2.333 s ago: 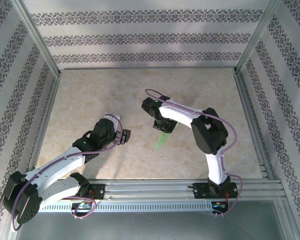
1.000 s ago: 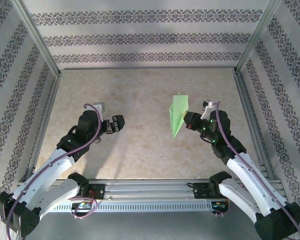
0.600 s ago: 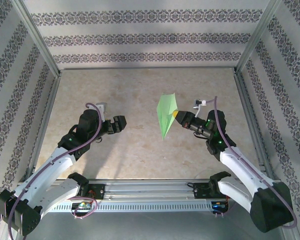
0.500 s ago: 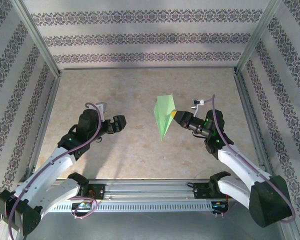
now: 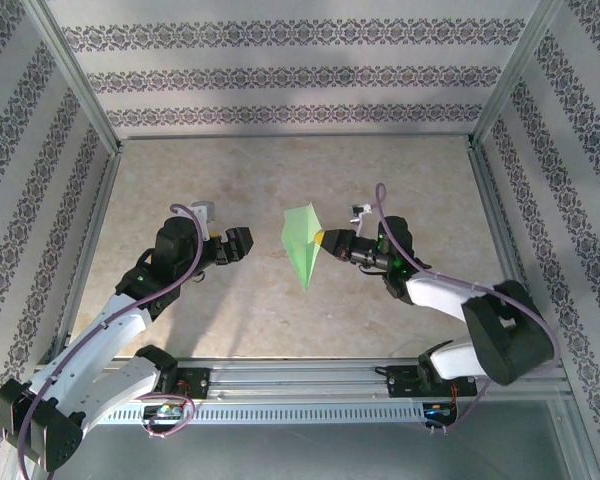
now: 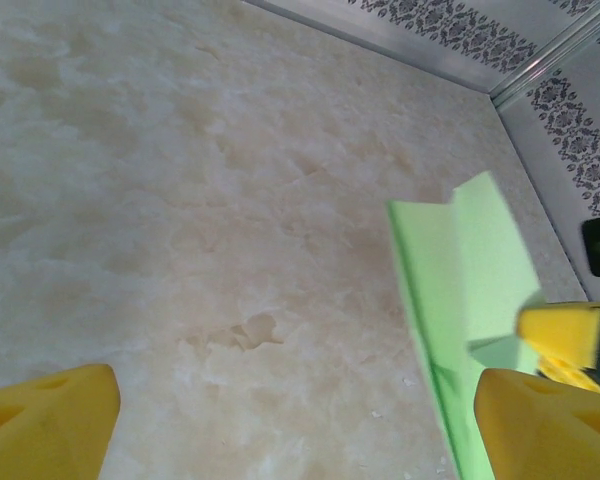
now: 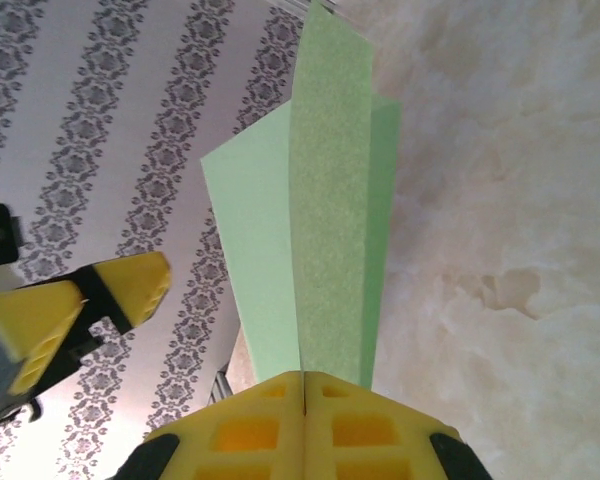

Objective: Fold a paper plane with a square sheet of paper (fold left side to right side)
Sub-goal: Place the paper plane at the center of the table.

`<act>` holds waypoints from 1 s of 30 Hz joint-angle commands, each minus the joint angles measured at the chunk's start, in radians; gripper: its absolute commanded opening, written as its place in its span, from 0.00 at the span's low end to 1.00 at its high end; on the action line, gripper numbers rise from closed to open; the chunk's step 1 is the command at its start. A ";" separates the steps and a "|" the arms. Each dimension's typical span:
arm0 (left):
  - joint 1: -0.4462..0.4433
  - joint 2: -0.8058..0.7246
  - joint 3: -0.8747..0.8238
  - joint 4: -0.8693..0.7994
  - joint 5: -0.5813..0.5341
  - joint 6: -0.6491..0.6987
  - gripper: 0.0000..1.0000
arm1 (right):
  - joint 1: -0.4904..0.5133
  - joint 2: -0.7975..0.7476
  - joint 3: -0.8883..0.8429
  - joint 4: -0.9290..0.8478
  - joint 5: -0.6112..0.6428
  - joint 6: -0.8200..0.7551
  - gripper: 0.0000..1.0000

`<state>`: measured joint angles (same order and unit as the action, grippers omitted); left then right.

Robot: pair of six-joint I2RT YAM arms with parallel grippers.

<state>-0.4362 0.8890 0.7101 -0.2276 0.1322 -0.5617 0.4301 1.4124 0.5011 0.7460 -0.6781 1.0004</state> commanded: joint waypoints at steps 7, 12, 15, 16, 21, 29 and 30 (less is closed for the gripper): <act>0.019 -0.022 -0.042 0.092 0.012 0.096 0.92 | 0.019 0.323 0.133 0.285 -0.010 0.072 0.00; 0.023 -0.015 -0.044 0.093 0.001 0.125 0.93 | 0.029 0.491 0.227 0.329 -0.031 0.110 0.00; 0.025 -0.007 -0.043 0.086 -0.003 0.138 0.93 | 0.030 0.540 0.247 0.306 -0.005 0.096 0.00; 0.026 -0.003 -0.043 0.085 -0.005 0.139 0.93 | 0.029 0.552 0.253 0.296 -0.001 0.092 0.00; 0.028 0.017 -0.043 0.089 -0.011 0.153 0.93 | 0.020 0.636 0.281 0.291 -0.011 0.106 0.00; 0.030 0.047 -0.041 0.101 -0.007 0.160 0.93 | -0.008 0.654 0.272 0.247 0.004 0.073 0.00; 0.029 0.050 -0.039 0.102 -0.006 0.162 0.93 | -0.009 0.654 0.272 0.245 0.003 0.073 0.00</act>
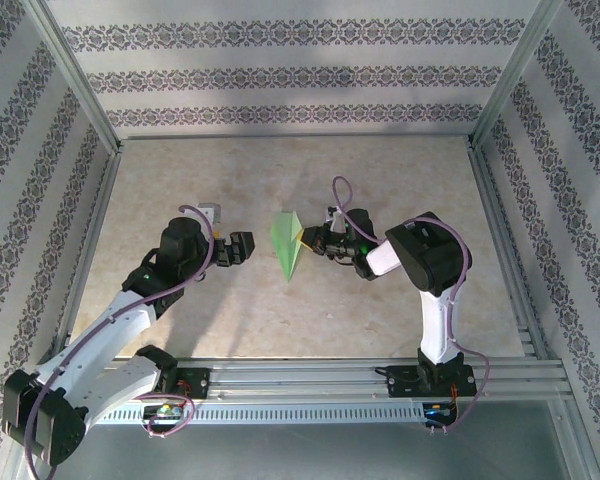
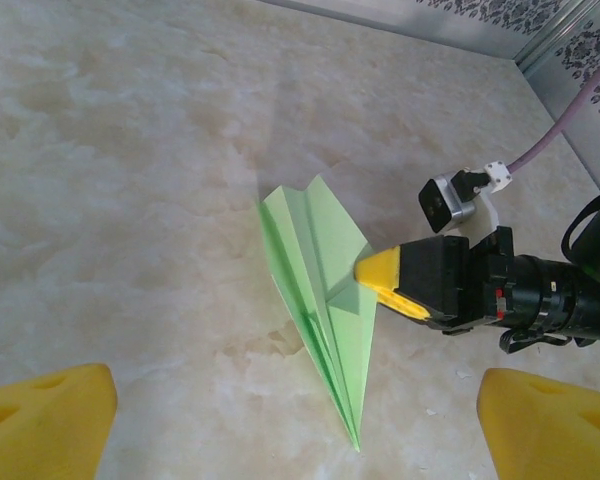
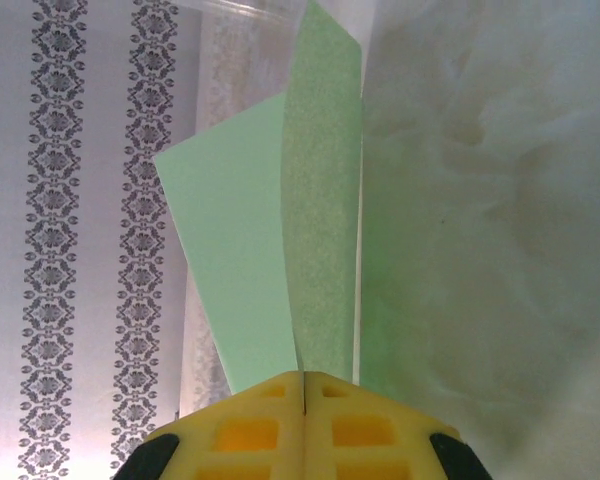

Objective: Fold a paper plane with a square sheet of paper (fold left side to right side)
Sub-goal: Place the paper plane at the center of the table.

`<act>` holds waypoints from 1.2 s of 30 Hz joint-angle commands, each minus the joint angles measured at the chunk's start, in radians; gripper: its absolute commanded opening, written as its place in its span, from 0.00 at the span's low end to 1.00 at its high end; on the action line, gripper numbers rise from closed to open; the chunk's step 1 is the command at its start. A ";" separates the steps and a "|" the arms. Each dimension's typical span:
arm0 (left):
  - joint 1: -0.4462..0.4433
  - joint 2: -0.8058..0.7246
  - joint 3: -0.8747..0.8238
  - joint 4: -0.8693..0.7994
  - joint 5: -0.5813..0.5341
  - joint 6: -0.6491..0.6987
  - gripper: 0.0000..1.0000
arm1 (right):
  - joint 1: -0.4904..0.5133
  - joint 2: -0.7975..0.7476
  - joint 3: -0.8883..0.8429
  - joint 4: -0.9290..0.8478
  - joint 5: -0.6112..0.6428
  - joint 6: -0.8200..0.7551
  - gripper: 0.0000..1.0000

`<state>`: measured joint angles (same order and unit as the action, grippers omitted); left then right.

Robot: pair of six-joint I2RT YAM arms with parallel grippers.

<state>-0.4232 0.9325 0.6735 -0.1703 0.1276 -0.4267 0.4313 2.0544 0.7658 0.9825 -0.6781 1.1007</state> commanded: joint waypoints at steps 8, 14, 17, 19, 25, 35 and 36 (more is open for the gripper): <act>0.016 0.013 -0.001 0.045 0.003 0.025 0.93 | -0.014 0.014 0.003 -0.042 0.021 -0.047 0.12; 0.018 0.015 0.000 0.043 0.001 0.027 0.93 | -0.014 -0.002 -0.006 -0.051 0.029 -0.057 0.22; 0.016 0.014 0.001 0.042 0.001 0.028 0.93 | -0.014 -0.018 -0.012 -0.067 0.036 -0.068 0.27; 0.017 0.014 0.001 0.040 0.002 0.026 0.93 | -0.014 -0.037 -0.018 -0.083 0.045 -0.077 0.29; 0.018 0.015 0.003 0.040 -0.003 0.029 0.93 | -0.014 -0.100 -0.023 -0.198 0.082 -0.133 0.38; 0.027 0.027 0.014 0.020 -0.003 0.009 0.94 | 0.006 -0.257 0.000 -0.573 0.243 -0.279 0.55; 0.028 0.032 0.019 0.012 -0.005 0.004 0.94 | 0.013 -0.287 0.017 -0.651 0.270 -0.308 0.55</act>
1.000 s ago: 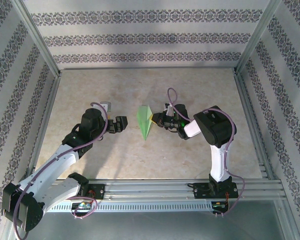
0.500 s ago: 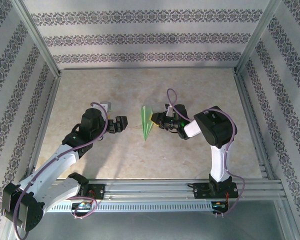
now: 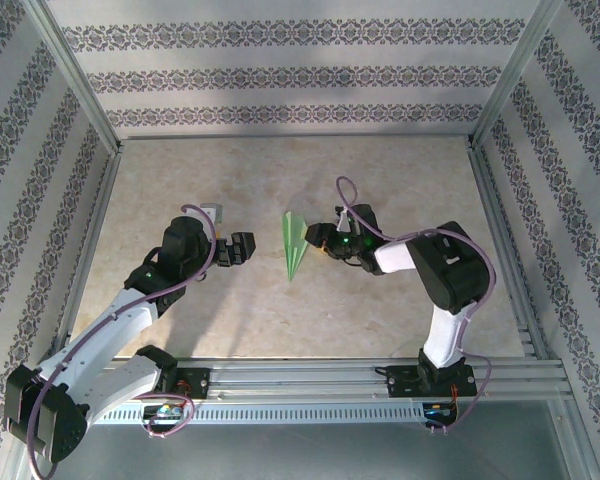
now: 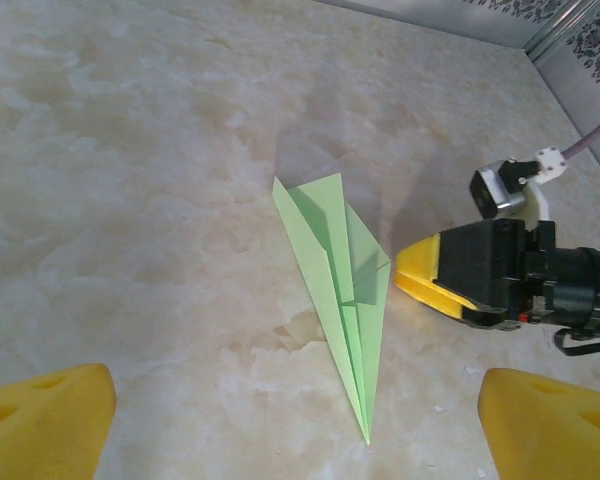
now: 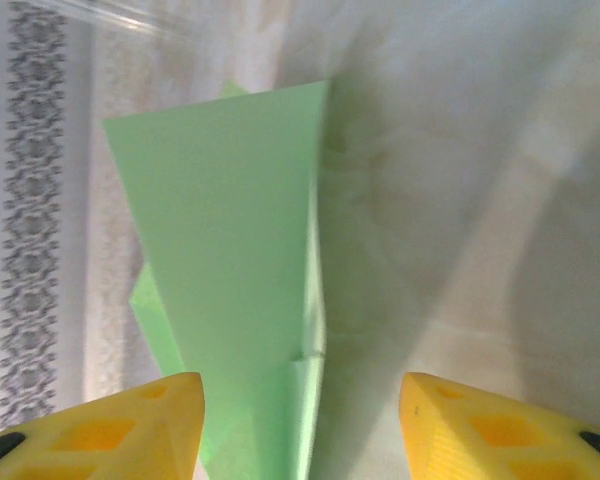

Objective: Fold a paper plane with a square sheet of paper (fold left side to right side)
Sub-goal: Place the paper plane at the center of the table, then pick up the paper plane at the center of the table.

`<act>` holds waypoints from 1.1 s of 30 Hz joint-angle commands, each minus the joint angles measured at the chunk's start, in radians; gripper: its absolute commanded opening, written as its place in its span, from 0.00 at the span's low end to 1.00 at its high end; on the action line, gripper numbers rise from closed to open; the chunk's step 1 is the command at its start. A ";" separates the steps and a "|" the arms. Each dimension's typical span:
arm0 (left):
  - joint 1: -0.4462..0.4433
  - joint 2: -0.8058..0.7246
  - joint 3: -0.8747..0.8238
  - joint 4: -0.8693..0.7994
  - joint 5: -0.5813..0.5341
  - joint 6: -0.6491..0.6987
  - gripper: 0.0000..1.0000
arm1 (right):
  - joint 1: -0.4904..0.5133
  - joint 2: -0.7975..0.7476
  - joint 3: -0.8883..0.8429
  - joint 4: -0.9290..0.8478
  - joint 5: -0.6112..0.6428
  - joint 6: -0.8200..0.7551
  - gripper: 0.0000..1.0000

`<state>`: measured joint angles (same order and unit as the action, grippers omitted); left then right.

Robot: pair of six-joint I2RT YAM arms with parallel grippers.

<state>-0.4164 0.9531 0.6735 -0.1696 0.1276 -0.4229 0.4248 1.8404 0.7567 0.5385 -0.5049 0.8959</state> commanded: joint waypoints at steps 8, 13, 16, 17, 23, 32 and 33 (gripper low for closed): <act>0.056 0.014 -0.010 0.066 0.040 -0.047 0.95 | 0.109 -0.192 0.246 -0.763 0.219 -0.251 0.54; 0.073 -0.029 -0.035 0.076 0.040 -0.049 0.96 | 0.162 -0.174 0.336 -0.888 0.218 -0.216 0.53; 0.076 -0.050 -0.042 0.067 0.038 -0.040 0.96 | 0.203 -0.138 0.397 -0.941 0.252 -0.229 0.54; 0.076 -0.053 -0.044 0.064 0.037 -0.038 0.96 | 0.212 -0.123 0.413 -0.953 0.260 -0.230 0.54; 0.080 -0.072 -0.050 0.043 0.032 -0.020 0.96 | 0.234 -0.065 0.459 -0.963 0.316 -0.213 0.57; 0.082 -0.073 -0.050 0.028 0.033 -0.004 0.96 | 0.245 0.010 0.522 -0.965 0.319 -0.216 0.55; 0.083 -0.073 -0.051 0.030 0.035 -0.004 0.97 | 0.245 0.017 0.527 -0.967 0.319 -0.217 0.54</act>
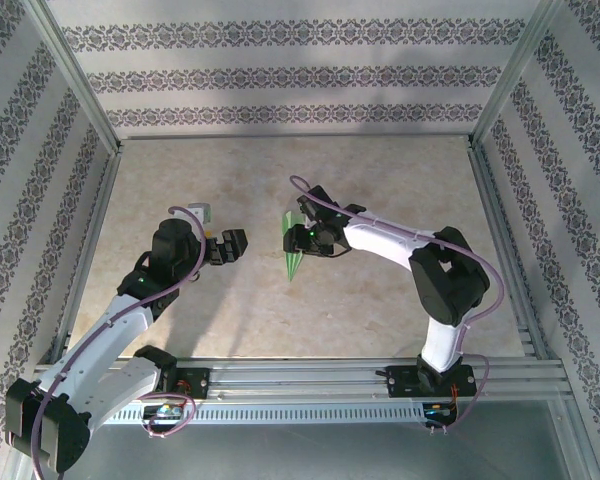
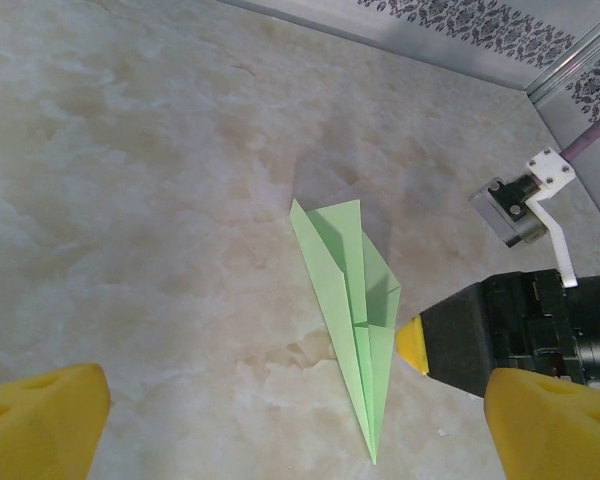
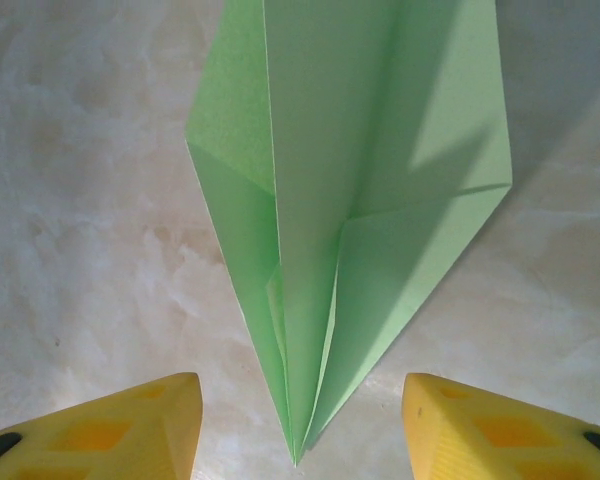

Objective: Fold a paper plane with a square sheet of paper (fold left side to right side)
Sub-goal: Pick up the paper plane at the center of the table.

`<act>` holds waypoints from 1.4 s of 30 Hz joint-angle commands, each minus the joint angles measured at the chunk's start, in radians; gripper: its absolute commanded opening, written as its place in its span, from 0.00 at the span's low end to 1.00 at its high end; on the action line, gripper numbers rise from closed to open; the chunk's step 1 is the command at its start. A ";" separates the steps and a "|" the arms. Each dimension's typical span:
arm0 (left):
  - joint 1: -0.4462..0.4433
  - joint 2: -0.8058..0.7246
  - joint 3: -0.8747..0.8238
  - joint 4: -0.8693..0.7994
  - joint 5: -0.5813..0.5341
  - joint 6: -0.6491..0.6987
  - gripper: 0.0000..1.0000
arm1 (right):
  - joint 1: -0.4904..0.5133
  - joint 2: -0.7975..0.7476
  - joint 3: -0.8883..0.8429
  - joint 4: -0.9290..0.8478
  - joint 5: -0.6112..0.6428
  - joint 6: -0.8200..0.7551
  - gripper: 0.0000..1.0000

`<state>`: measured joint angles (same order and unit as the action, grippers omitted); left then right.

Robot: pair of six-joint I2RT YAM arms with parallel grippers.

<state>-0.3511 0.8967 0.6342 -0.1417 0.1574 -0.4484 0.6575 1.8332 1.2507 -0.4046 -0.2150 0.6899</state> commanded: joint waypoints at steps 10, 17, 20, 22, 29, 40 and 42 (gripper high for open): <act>0.019 -0.016 -0.014 0.006 0.010 0.022 0.97 | 0.012 0.081 0.078 -0.027 0.026 -0.012 0.50; 0.020 -0.015 -0.011 0.002 0.011 0.023 0.97 | 0.014 0.116 0.090 -0.020 0.016 -0.010 0.47; 0.022 -0.015 -0.010 0.000 0.011 0.025 0.97 | 0.013 0.126 0.095 -0.015 0.014 -0.010 0.46; 0.021 -0.015 -0.009 -0.001 0.011 0.025 0.97 | 0.014 0.133 0.099 -0.015 0.014 -0.010 0.43; 0.026 -0.015 -0.007 -0.007 0.012 0.027 0.97 | 0.016 0.155 0.107 -0.006 0.010 -0.012 0.37; 0.028 -0.016 -0.010 -0.014 0.013 0.027 0.97 | 0.030 0.194 0.139 -0.009 0.023 -0.013 0.28; 0.029 -0.016 -0.011 -0.013 0.012 0.028 0.97 | 0.033 0.202 0.148 -0.014 0.032 -0.014 0.25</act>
<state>-0.3435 0.8967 0.6319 -0.1425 0.1577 -0.4446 0.6781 2.0182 1.3655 -0.4084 -0.2054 0.6807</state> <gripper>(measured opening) 0.970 0.257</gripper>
